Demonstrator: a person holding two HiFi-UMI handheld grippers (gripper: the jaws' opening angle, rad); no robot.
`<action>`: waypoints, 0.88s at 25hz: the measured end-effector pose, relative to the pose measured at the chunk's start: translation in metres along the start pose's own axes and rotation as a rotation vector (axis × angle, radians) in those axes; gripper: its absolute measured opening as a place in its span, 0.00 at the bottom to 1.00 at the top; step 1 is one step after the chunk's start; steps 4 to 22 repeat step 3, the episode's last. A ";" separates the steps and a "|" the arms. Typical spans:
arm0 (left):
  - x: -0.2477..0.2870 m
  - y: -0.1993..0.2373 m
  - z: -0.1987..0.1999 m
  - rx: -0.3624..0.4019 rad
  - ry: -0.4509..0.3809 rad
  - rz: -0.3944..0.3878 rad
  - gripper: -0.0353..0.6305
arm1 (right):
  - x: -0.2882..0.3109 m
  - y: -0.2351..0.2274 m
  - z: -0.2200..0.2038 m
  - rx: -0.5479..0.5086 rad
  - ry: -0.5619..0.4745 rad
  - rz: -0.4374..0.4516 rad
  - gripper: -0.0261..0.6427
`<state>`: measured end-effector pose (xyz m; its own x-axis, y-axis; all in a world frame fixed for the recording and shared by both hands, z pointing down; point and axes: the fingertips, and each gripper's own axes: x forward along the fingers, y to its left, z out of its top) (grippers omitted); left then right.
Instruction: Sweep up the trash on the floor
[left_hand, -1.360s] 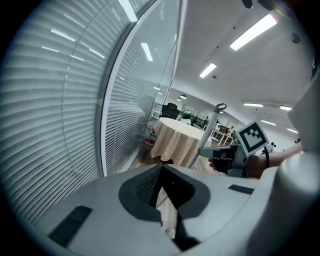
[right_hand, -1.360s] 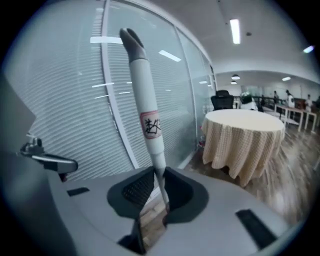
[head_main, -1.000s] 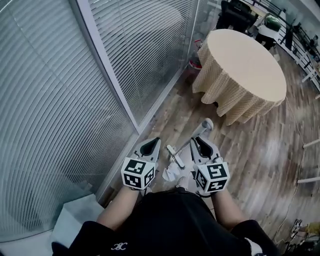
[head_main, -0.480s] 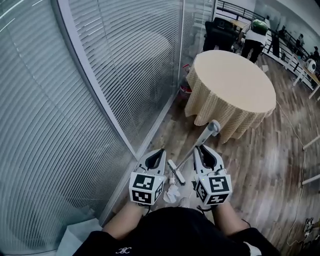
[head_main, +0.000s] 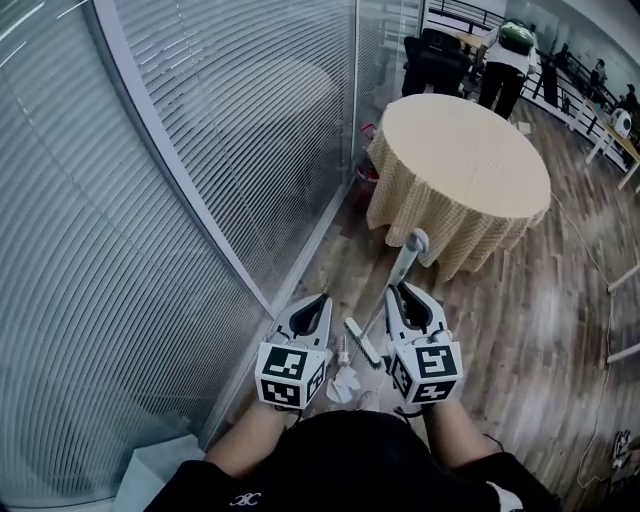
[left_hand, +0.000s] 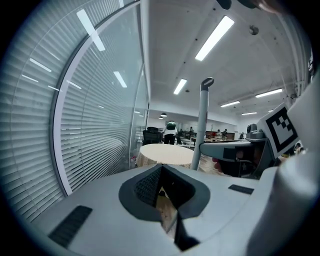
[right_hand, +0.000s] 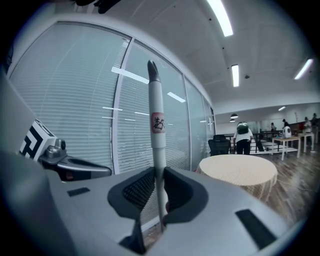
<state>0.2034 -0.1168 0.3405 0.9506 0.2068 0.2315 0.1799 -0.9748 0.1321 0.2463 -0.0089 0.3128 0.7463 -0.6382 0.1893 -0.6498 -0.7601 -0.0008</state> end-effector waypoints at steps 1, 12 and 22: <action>0.001 -0.004 0.000 0.001 0.002 0.001 0.05 | -0.003 -0.003 0.000 0.001 0.001 0.002 0.14; 0.003 -0.012 0.001 0.001 0.007 0.002 0.05 | -0.008 -0.009 0.001 0.001 0.004 0.007 0.14; 0.003 -0.012 0.001 0.001 0.007 0.002 0.05 | -0.008 -0.009 0.001 0.001 0.004 0.007 0.14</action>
